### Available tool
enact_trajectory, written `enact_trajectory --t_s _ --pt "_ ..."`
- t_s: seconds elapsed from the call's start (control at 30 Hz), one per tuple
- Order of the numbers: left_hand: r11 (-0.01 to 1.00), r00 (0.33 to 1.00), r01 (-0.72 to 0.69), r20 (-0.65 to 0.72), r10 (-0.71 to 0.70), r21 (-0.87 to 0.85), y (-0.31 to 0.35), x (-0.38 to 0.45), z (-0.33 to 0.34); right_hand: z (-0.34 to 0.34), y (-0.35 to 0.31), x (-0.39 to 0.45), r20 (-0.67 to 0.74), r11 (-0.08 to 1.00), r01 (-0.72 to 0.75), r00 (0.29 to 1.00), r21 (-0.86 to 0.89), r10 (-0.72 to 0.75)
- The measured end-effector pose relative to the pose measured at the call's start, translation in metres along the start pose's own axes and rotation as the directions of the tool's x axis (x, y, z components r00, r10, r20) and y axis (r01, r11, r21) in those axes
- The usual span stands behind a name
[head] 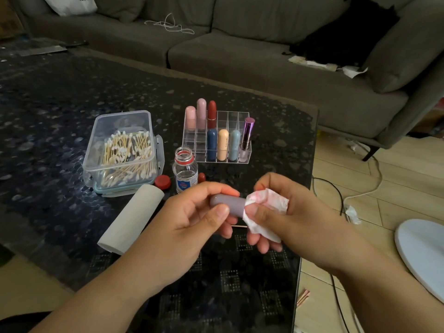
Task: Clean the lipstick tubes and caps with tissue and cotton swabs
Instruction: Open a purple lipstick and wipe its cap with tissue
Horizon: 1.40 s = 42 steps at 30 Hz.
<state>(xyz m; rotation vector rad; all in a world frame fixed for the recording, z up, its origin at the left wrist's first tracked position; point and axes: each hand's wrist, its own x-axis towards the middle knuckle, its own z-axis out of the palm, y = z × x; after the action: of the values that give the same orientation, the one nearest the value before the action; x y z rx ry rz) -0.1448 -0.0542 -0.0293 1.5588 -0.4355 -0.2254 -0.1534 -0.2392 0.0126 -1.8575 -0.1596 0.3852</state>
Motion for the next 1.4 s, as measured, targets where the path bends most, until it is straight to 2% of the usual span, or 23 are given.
enact_trajectory --t_s 0.17,0.27,0.33,0.4,0.47,0.53,0.6,0.67,0.8,0.9,1.0,1.1,1.17,1.23,1.33,1.4 --pt "1.000 0.999 0.007 0.031 -0.007 0.001 -0.002 0.001 -0.005 0.008 0.004 0.002 0.064 0.993 -0.002 0.998 0.115 -0.005" --pt "1.000 0.997 0.004 0.072 -0.006 0.030 -0.003 0.001 -0.008 0.013 0.008 0.003 0.014 0.986 0.018 1.000 0.166 -0.021" --pt "1.000 0.996 0.009 0.087 -0.008 -0.015 -0.002 0.000 -0.008 0.014 0.009 0.004 -0.025 0.986 0.053 0.998 0.161 -0.049" --pt "0.991 0.996 0.066 0.063 -0.059 -0.119 0.000 0.001 -0.007 0.013 0.008 0.005 -0.064 0.992 0.105 0.993 0.065 -0.101" --pt "0.958 0.985 0.169 0.028 -0.168 -0.232 0.003 0.002 -0.005 0.013 0.007 0.005 -0.108 0.982 0.142 0.982 -0.125 -0.155" --pt "0.958 0.978 0.205 0.009 -0.207 -0.201 0.000 0.004 -0.003 0.014 0.008 0.005 -0.137 0.946 0.162 0.969 -0.282 -0.207" --pt "0.971 0.982 0.184 -0.010 -0.187 -0.151 -0.002 0.006 -0.001 0.016 0.008 0.005 -0.139 0.932 0.176 0.964 -0.316 -0.228" --pt "0.978 0.988 0.151 -0.007 -0.154 -0.144 -0.004 0.007 -0.003 0.014 0.007 0.005 -0.125 0.962 0.167 0.972 -0.216 -0.197" --pt "0.996 0.996 0.058 0.072 -0.053 -0.070 -0.004 0.006 -0.008 0.012 0.008 0.006 -0.058 0.991 0.090 0.995 0.096 -0.085" --pt "1.000 0.996 -0.002 0.090 0.003 -0.008 -0.003 0.005 -0.010 0.017 0.013 0.005 0.011 0.939 0.006 1.000 0.344 -0.011" --pt "0.999 0.992 -0.003 0.125 0.008 -0.043 -0.002 0.001 -0.010 0.019 0.016 0.007 0.039 0.904 -0.038 0.999 0.426 0.024" --pt "0.996 0.996 0.038 0.080 -0.031 -0.078 0.000 0.002 -0.008 0.012 0.010 0.008 0.013 0.950 0.021 1.000 0.310 -0.026" --pt "0.978 0.987 0.158 0.062 -0.151 -0.137 0.003 0.003 -0.005 0.008 0.006 0.007 -0.022 0.983 0.080 0.997 0.165 -0.077" --pt "0.964 0.971 0.238 0.038 -0.235 -0.120 0.003 0.005 -0.004 0.008 0.005 0.007 -0.033 0.993 0.117 0.993 0.035 -0.116" --pt "0.985 0.986 0.166 0.010 -0.166 -0.050 0.000 0.007 -0.003 0.008 0.005 0.007 -0.040 0.991 0.136 0.990 -0.016 -0.137" --pt "0.995 0.996 0.088 0.027 -0.087 -0.037 -0.001 0.007 -0.006 0.007 0.007 0.008 -0.045 0.993 0.114 0.993 0.034 -0.113"
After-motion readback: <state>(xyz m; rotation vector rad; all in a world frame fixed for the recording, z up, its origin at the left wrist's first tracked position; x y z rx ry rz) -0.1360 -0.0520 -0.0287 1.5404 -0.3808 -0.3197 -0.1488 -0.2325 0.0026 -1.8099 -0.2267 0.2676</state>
